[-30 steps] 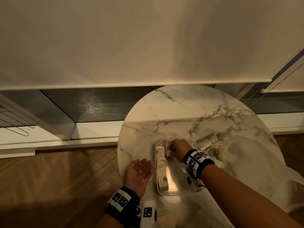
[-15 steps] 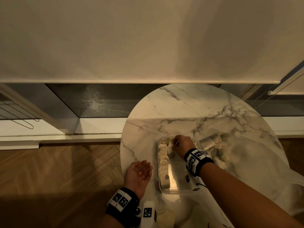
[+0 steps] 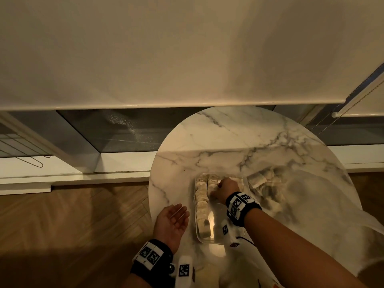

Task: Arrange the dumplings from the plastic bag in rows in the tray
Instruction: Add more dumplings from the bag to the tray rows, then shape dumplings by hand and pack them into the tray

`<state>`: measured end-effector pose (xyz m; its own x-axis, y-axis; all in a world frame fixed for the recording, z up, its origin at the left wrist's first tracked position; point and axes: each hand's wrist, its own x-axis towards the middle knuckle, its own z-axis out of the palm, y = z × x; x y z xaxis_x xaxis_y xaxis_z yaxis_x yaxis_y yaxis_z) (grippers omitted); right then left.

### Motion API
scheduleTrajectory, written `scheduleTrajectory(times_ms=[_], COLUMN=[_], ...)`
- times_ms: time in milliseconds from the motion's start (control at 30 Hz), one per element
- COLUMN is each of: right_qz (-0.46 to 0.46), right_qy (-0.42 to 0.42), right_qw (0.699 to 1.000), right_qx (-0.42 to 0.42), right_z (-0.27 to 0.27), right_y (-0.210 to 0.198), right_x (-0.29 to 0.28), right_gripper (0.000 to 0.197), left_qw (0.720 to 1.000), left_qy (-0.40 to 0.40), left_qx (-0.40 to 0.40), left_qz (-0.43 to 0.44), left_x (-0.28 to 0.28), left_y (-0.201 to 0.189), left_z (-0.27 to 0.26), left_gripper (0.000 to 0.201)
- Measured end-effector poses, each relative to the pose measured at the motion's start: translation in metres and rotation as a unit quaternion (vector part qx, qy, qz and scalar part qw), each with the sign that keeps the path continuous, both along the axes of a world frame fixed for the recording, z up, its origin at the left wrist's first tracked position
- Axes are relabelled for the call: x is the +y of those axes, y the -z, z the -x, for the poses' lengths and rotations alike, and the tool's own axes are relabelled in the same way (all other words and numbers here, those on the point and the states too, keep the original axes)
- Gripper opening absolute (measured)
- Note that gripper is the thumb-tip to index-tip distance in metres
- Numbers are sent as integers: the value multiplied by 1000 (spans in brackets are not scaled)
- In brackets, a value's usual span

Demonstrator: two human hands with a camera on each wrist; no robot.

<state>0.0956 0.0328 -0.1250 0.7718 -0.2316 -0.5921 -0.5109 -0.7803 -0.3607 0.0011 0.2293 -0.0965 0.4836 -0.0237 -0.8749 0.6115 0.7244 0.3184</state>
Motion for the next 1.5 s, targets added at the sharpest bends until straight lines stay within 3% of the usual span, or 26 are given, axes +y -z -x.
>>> scheduleTrajectory(times_ms=[233,367,467,567,667,767,900,1067,1200,1267,1300,1333,1400,1433,1500], right_qz=[9,-3,-32,-110,-244,-314,-365,-436,-377,-367,-359,-347,-306,-280,-259], right_qy=[-20,-25,-18,-3,46,98,158,196,221,223,212,193,118,73,22], right_qw=[999,999,999,993,964,937,907,869,888,894,901,911,940,953,962], right_qx=[-32,-29,-21,-50,-96,-121,-137,-124,-142,-130,-120,-108,-90,-87,-82], right_z=[-4,-3,2,19,52,99,160,219,239,237,233,227,215,208,195], right_y=[0,-7,-22,-47,-81,-115,-145,-188,-185,-170,-161,-152,-138,-132,-127], right_x=[-1,-5,-13,-33,-66,-110,-170,-258,-324,-341,-342,-342,-335,-330,-318], right_gripper=[17,16,28,33,23,15,12,14,20,24,24,25,32,36,41], left_qw=[1000,999,999,997,993,977,921,806,665,622,613,608,589,585,582], left_qy=[5,-1,-9,-6,24,92,226,400,507,528,536,538,527,516,486], left_qx=[-2,-5,-13,-34,-70,-118,-201,-319,-391,-389,-381,-377,-388,-392,-411], left_qz=[-23,-36,-47,-62,-93,-151,-244,-298,-384,-427,-439,-446,-473,-487,-507], left_x=[-8,-11,-14,-23,-43,-80,-143,-247,-313,-336,-344,-350,-358,-358,-355], left_y=[-4,-6,-9,-17,-32,-46,-62,-103,-110,-111,-111,-111,-112,-112,-108], left_z=[11,15,16,14,11,9,14,45,60,58,57,55,55,55,55], left_gripper=[31,33,34,33,27,20,16,11,64,82,82,69,19,5,12])
